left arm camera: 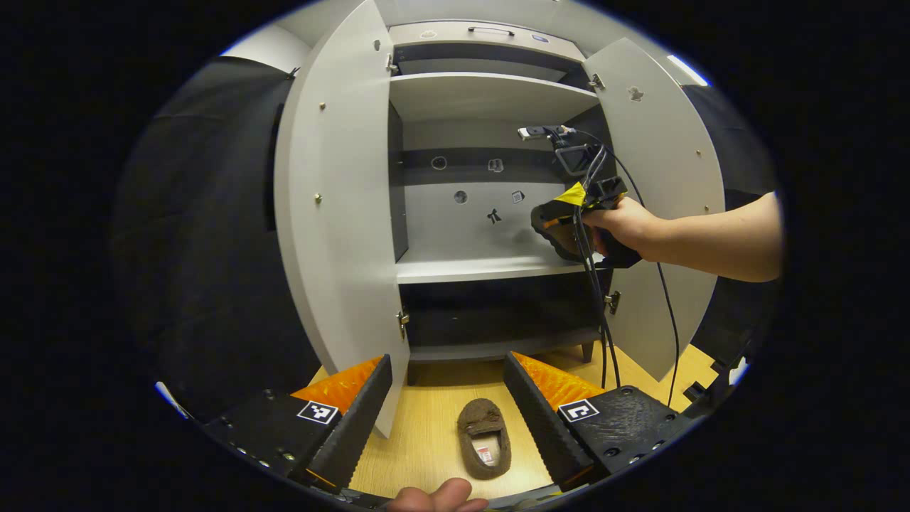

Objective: Grab one shoe with the right hand and put it into the shoe cabinet, grab the other shoe with the left hand and put it into the shoe cabinet; then close the right door with the right hand and the left door with the left hand.

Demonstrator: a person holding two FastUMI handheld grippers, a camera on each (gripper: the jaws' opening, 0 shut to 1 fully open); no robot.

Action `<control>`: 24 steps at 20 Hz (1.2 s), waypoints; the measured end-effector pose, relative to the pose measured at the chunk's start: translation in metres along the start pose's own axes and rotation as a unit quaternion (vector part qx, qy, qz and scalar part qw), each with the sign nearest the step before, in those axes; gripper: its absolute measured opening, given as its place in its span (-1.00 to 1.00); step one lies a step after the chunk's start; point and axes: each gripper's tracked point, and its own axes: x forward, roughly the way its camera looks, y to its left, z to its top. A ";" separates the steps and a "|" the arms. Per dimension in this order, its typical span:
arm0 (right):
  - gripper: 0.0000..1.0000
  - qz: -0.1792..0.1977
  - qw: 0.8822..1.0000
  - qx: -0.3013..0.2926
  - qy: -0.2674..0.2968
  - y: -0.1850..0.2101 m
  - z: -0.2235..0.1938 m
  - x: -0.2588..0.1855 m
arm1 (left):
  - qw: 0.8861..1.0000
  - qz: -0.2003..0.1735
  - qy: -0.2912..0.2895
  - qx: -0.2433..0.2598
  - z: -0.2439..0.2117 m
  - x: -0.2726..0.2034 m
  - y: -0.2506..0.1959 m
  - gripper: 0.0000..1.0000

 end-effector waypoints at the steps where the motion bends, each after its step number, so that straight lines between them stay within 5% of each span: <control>1: -0.92 0.001 1.000 -0.001 0.008 0.002 -0.003 0.007 | 1.000 0.013 0.006 -0.004 -0.004 -0.001 0.009 0.93; 4: -0.92 -0.009 1.000 -0.006 -0.002 0.000 0.002 0.007 | 0.999 0.023 0.018 -0.022 -0.016 0.005 0.022 0.93; 5: -0.77 0.000 1.000 -0.005 -0.002 0.005 0.003 0.004 | 0.999 0.023 0.020 -0.023 -0.017 0.006 0.022 0.93; 8: 0.42 0.013 1.000 0.011 -0.016 0.003 0.008 -0.018 | 0.999 0.021 0.021 -0.022 -0.016 0.015 0.018 0.94; 10: 0.42 0.001 0.998 0.014 -0.056 -0.009 0.029 -0.040 | 0.999 0.006 0.018 -0.026 -0.012 0.019 0.006 0.94; 13: 0.92 0.008 0.994 0.028 -0.105 -0.016 0.042 -0.097 | 1.000 -0.017 0.004 -0.016 -0.001 0.027 -0.015 0.94; 18: 0.96 0.047 0.968 0.121 -0.213 -0.021 0.005 -0.250 | 0.999 -0.034 -0.035 -0.019 0.006 0.035 -0.034 0.93; 24: 1.00 0.043 0.990 0.092 -0.103 -0.004 -0.119 -0.294 | 1.000 0.003 -0.002 0.014 -0.112 0.064 -0.030 0.93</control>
